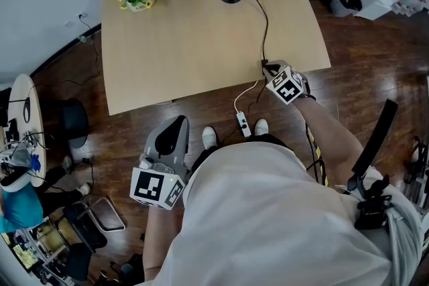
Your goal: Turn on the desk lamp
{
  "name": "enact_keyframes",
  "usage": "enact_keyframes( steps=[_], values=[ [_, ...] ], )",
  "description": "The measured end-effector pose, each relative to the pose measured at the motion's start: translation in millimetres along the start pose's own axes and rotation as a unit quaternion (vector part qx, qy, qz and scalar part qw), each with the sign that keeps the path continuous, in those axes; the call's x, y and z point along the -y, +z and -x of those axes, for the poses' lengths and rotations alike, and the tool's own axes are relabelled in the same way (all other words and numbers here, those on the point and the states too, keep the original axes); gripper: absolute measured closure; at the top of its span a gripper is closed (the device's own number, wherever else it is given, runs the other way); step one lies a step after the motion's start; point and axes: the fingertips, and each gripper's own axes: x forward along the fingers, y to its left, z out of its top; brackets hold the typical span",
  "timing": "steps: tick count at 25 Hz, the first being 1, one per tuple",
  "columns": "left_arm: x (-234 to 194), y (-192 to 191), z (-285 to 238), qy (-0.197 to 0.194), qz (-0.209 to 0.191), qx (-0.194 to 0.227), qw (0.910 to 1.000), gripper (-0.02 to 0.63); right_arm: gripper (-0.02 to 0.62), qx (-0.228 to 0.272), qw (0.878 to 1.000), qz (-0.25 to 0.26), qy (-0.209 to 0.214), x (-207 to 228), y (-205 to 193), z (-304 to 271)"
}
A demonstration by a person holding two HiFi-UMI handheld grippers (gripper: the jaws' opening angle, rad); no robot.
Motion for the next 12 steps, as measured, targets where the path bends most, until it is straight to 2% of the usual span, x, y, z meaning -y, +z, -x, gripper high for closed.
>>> enact_keyframes(
  steps=[5,12],
  values=[
    [-6,1,5,-0.007,-0.001,0.005,1.0,0.588,0.592,0.033,0.999,-0.015,-0.023,0,20,28],
    [-18,2,16,-0.037,-0.009,0.019,0.9991,0.588,0.592,0.085,0.992,-0.074,-0.05,-25,29,84]
  ],
)
